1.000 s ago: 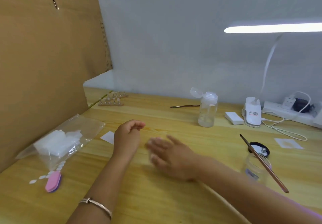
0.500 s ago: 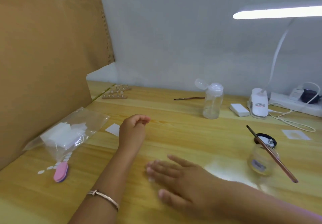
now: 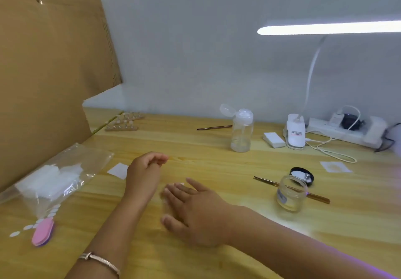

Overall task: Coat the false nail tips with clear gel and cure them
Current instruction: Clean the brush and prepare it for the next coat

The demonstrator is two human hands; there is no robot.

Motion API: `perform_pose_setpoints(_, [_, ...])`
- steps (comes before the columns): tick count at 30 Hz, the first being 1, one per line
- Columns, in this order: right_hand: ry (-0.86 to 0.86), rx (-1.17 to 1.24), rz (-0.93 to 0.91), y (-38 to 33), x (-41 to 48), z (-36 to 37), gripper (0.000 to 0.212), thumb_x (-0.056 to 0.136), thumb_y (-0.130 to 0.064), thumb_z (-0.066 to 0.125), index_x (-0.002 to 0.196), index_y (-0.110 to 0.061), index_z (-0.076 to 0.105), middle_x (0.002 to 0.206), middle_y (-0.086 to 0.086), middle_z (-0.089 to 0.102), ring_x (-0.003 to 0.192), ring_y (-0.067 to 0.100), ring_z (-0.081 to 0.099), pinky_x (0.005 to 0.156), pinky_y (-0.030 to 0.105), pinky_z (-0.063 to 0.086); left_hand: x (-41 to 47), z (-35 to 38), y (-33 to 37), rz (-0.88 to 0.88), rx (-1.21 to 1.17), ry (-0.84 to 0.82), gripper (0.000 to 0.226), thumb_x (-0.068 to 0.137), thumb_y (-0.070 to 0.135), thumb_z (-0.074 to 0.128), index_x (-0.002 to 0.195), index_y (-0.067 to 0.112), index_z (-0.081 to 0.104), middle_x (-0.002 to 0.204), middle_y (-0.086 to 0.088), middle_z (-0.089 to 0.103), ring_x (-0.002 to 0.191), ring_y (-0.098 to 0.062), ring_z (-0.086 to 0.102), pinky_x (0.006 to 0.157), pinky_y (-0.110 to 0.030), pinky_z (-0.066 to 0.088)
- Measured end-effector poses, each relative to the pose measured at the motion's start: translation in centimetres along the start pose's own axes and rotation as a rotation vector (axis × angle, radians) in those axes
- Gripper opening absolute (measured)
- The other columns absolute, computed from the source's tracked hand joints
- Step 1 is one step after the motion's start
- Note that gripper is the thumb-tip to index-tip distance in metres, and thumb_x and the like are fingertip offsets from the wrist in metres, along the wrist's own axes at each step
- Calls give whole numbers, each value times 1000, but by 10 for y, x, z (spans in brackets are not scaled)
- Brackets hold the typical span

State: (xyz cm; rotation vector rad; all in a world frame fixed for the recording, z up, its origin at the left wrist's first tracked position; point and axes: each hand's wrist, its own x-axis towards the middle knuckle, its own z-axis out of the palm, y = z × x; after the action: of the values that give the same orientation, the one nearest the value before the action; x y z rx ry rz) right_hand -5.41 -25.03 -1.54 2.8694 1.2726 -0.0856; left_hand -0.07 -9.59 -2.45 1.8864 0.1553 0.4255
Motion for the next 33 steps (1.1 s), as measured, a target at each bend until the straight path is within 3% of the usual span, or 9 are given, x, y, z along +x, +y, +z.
perform_pose_setpoints(5, [52,-71,18,-10,-88,13,51,106,-36,17,131,-43,61,133,-28,58,123,-10,53,104,16,43,-5,-1,5,52,53,-5,37,96,4,46,85,30,69,93,14,70,92,2,61,69,-14,40])
perform_pose_setpoints(10, [159,-340,215,23,-170,18,95,105,-14,-10,87,-73,62,98,-56,51,94,-33,49,90,-2,39,-27,22,27,355,261,-142,17,89,13,66,93,28,74,93,17,69,83,11,58,66,-6,36])
perform_pose_setpoints(13, [196,-213,308,55,-206,7,88,110,-22,2,67,-50,73,93,-39,66,87,-24,59,85,2,44,-39,52,54,602,448,-359,13,88,20,69,98,27,75,99,15,69,96,-4,59,87,-23,41])
perform_pose_setpoints(16, [-71,-59,578,79,-252,-1,66,107,-43,12,111,-27,76,119,-17,70,108,-8,64,100,16,41,-44,81,74,732,574,-486,17,93,29,61,105,32,72,107,19,66,107,-5,55,96,-27,34])
perform_pose_setpoints(19, [10,-80,667,102,-287,4,76,94,-66,-7,158,-31,14,163,-18,8,146,-10,3,118,17,-8,-42,106,81,719,573,-484,22,94,24,58,111,30,71,114,15,67,109,-8,55,96,-26,35])
perform_pose_setpoints(21, [-4,-49,687,89,-285,6,90,89,-67,-16,159,-20,17,163,-10,11,149,1,10,117,20,-9,-37,121,78,698,586,-522,26,94,24,59,117,30,69,119,14,66,113,-10,54,99,-27,35])
perform_pose_setpoints(26, [46,-491,421,52,-249,37,46,105,-3,1,132,-9,38,145,-5,55,135,-1,43,122,49,-4,-31,154,71,798,678,-731,30,90,34,64,120,37,68,123,15,63,117,-9,52,94,-29,33])
perform_pose_setpoints(29, [-60,-382,553,81,-277,27,57,108,-37,7,136,-15,53,133,-9,64,121,5,58,118,41,9,-29,164,72,834,657,-730,20,89,35,66,107,37,74,112,13,67,108,-10,54,80,-28,28])
perform_pose_setpoints(33, [-95,-165,1018,143,-325,-6,73,99,-60,3,160,-19,4,167,-3,1,148,-2,-3,121,36,-12,-25,167,73,840,656,-672,11,87,37,68,95,34,76,101,13,68,102,-10,51,82,-28,25])
